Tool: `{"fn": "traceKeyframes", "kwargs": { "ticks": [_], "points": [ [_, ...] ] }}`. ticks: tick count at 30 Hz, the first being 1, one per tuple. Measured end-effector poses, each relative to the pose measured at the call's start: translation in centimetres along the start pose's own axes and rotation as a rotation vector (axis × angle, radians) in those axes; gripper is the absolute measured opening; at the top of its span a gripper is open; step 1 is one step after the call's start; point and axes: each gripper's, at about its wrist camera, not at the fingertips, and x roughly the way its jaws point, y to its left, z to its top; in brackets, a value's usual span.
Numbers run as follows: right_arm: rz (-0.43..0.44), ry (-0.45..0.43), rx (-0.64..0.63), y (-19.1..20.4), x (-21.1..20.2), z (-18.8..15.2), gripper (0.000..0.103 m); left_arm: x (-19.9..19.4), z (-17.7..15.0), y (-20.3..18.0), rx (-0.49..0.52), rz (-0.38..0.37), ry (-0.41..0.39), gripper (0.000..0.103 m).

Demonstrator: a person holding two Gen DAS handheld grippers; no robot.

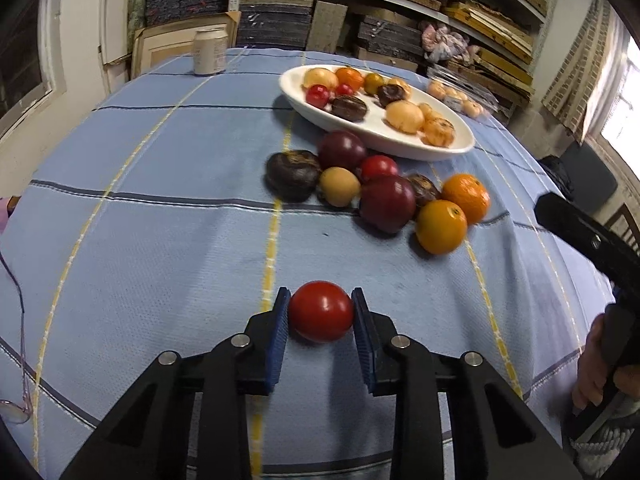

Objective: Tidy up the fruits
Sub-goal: 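Grasp the red tomato with the left gripper while the right grasps a small yellow fruit, then carry the tomato with the left gripper while the right carries the yellow fruit to the plate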

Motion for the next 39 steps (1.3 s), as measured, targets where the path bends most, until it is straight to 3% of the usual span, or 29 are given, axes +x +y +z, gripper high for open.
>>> {"fn": "traceKeyframes", "kwargs": {
  "ticks": [3,7,14,23,39],
  "points": [
    [0.019,0.023,-0.12,3.0,0.8,1.0,0.086,-0.5,0.4,1.0,-0.013,0.018,-0.018,0.031],
    [0.058,0.106,-0.273,6.4,3.6,2.1,0.071,-1.4,0.5,1.6,0.005,0.068,-0.052,0.031],
    [0.106,0.218,-0.327,8.5,8.2,2.6,0.055,-1.3,0.5,2.9,-0.026,0.038,-0.04,0.031],
    [0.056,0.341,-0.421,9.0,13.3,3.5,0.039,-1.2,0.5,3.6,-0.049,-0.001,-0.03,0.031],
    [-0.022,0.501,-0.631,10.2,16.1,3.6,0.039,-1.0,0.6,3.7,-0.053,-0.026,-0.018,0.031]
  ]
}}
